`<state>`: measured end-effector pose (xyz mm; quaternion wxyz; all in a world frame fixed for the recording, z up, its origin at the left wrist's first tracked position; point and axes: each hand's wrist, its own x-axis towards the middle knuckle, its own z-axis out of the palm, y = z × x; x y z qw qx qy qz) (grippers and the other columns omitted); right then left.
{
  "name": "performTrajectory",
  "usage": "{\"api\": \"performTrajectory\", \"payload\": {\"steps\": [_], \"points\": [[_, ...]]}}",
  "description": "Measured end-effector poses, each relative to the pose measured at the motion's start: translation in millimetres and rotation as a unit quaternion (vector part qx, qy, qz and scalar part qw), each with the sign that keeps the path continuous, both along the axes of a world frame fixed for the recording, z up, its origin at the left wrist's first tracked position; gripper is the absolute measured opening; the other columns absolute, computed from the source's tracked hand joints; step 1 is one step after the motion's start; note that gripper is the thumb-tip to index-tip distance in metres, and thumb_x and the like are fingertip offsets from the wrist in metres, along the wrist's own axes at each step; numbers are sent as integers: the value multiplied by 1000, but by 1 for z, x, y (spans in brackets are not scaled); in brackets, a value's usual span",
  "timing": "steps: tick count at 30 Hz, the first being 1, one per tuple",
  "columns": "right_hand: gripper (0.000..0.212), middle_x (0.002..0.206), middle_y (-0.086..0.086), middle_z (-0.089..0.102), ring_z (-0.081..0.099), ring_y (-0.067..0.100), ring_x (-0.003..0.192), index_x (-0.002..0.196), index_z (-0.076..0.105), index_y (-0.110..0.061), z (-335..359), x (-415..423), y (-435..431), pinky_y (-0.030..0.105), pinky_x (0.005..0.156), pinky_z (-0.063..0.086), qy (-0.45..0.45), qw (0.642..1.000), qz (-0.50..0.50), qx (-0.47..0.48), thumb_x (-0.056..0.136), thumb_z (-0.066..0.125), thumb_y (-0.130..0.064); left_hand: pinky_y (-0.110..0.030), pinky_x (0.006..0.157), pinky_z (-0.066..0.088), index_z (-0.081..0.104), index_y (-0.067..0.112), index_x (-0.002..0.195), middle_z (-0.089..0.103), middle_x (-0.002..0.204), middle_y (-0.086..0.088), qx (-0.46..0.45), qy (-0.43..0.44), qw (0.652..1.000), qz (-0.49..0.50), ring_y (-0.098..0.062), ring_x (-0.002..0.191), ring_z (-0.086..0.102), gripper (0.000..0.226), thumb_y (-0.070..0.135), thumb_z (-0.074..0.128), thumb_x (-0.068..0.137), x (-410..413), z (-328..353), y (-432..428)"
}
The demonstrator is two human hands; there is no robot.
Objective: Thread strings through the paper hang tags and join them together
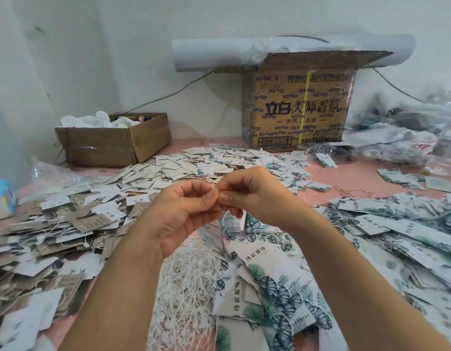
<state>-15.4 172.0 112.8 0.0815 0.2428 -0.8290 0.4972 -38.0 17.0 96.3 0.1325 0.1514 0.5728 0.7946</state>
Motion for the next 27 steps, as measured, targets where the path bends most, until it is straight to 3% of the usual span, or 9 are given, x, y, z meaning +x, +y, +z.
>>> {"api": "performTrajectory", "payload": {"steps": [5,9,13,16,19,23,27], "points": [[12,61,2,57,52,8,50,79,64,-7,3,1,3,21,51,46,-15,999,-8,-36,87,58,-1,-22,52,55,62,8,81,66,62,-2,-17,40,998,35,-11,53,62,21,15,67,62,1,-2,4],[14,57,-5,59,53,10,50,75,63,-7,4,0,3,23,51,47,-4,997,-38,-68,88,58,-4,-20,53,51,65,17,90,67,76,7,-146,127,979,60,-8,54,60,34,43,60,69,3,-5,4],[18,61,1,62,56,12,54,74,63,-5,3,-1,4,26,54,51,0,993,-46,-113,88,54,2,-7,46,40,62,33,89,61,59,23,-270,221,934,81,4,48,52,47,64,57,55,4,-5,2],[17,66,10,62,57,16,58,75,62,-3,3,-1,3,26,56,51,-4,988,-30,-150,88,53,3,-6,45,36,60,37,88,59,72,22,-342,263,896,106,6,50,51,47,62,68,48,0,-8,2],[18,69,14,62,59,22,61,75,62,-5,3,-1,1,27,58,52,0,983,-17,-182,88,52,3,-19,61,43,57,38,85,50,99,17,-399,304,856,122,1,69,56,36,58,70,58,-5,-16,5],[17,68,13,63,59,21,60,77,63,-4,3,-1,0,31,59,52,5,979,-6,-203,88,53,4,-24,67,49,61,34,86,49,98,15,-395,317,856,104,-2,76,58,43,68,62,59,-6,-22,11],[18,66,10,63,59,17,58,76,63,-4,2,-2,0,27,58,53,6,979,-10,-202,87,53,5,-18,63,46,61,29,85,51,94,11,-388,335,852,106,0,71,58,10,39,62,84,-9,-25,14]]}}
